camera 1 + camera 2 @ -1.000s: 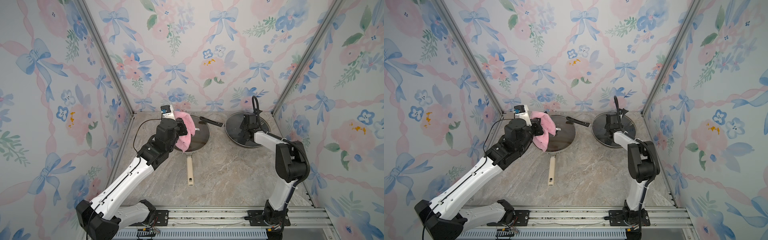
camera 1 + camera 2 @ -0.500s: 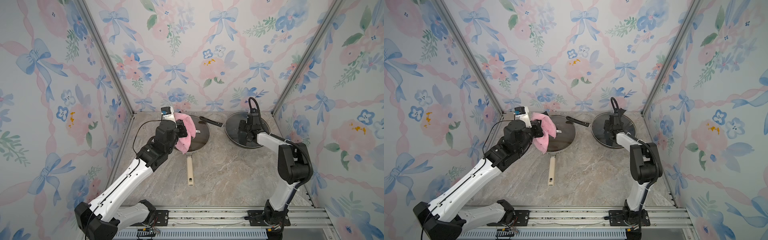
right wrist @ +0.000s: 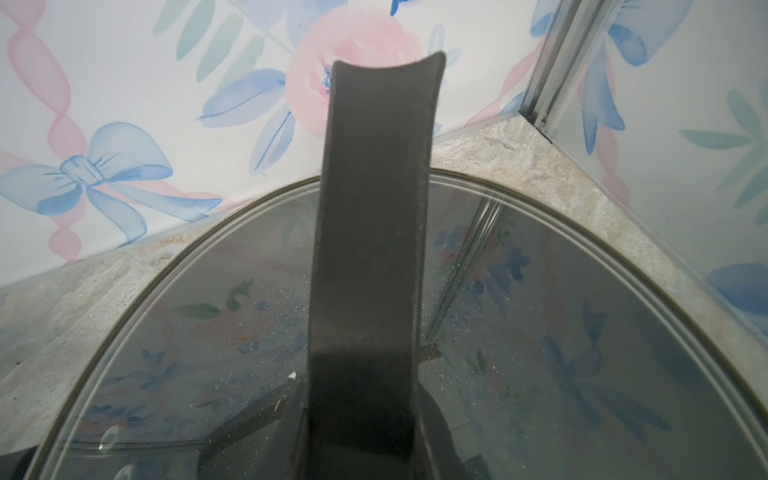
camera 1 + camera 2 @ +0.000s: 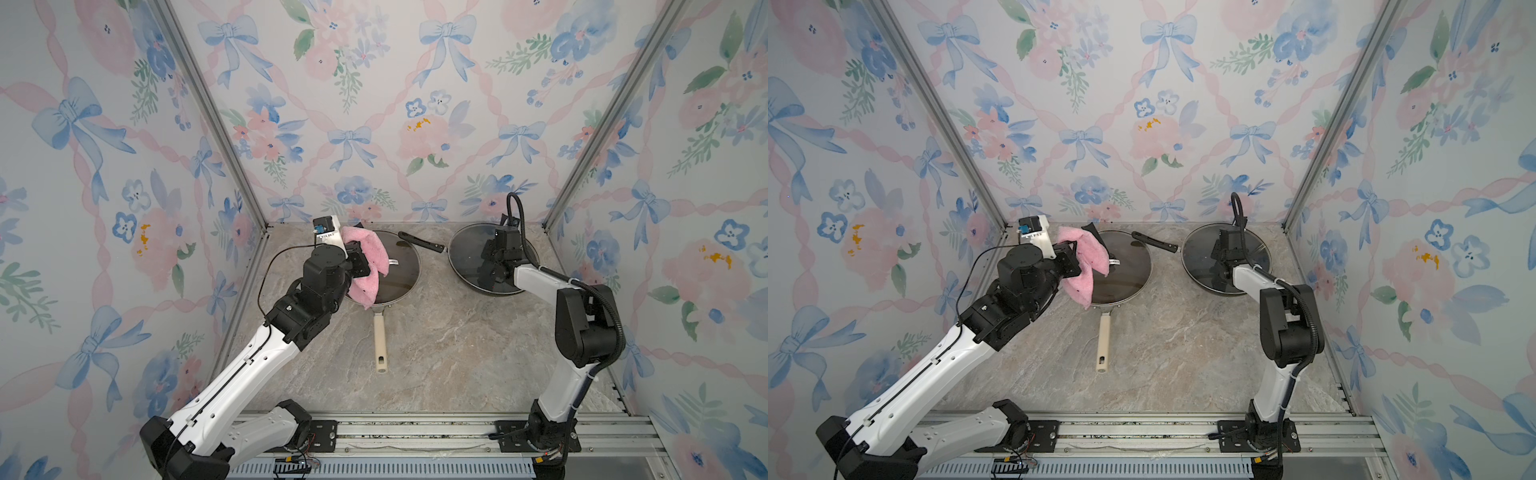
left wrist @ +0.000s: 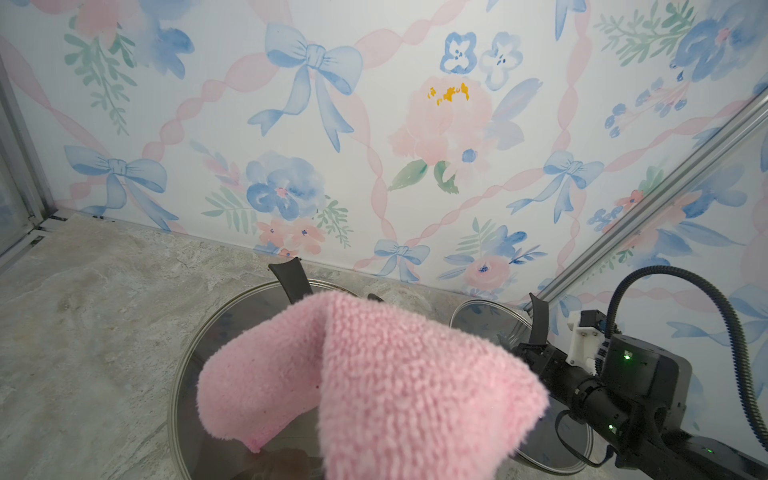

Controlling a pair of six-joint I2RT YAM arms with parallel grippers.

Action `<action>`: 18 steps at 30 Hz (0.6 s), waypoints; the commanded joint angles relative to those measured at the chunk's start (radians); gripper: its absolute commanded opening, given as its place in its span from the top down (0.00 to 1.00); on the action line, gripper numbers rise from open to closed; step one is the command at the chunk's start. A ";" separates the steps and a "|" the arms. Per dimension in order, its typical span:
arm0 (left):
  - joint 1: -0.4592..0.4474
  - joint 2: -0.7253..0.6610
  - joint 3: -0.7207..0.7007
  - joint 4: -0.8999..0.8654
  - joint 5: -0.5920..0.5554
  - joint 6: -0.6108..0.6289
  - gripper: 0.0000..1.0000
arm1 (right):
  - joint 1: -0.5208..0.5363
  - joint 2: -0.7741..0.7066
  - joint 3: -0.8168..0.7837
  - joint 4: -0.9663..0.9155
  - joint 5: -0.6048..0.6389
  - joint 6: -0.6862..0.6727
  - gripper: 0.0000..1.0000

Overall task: Wipe the pot lid with a cloth
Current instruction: Pick up the pot lid from the cooking pot.

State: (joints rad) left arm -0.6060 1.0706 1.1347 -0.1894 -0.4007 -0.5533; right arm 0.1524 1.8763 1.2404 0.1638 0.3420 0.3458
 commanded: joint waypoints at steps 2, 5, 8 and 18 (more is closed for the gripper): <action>-0.003 -0.018 -0.013 0.003 -0.010 -0.004 1.00 | 0.008 -0.044 -0.031 0.031 0.060 0.070 0.92; -0.003 -0.007 0.001 0.001 0.016 0.019 1.00 | 0.010 -0.127 -0.004 0.084 0.068 0.023 0.94; -0.004 0.012 0.012 0.003 0.046 0.036 1.00 | 0.014 -0.214 0.039 0.107 0.051 -0.033 0.95; 0.029 0.130 0.035 0.145 0.298 0.095 1.00 | -0.030 -0.422 0.170 -0.019 -0.478 0.224 0.95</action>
State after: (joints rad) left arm -0.5976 1.1652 1.1378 -0.1287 -0.2276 -0.4923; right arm 0.1295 1.5299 1.3388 0.0620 0.0937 0.4435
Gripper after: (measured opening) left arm 0.101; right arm 0.295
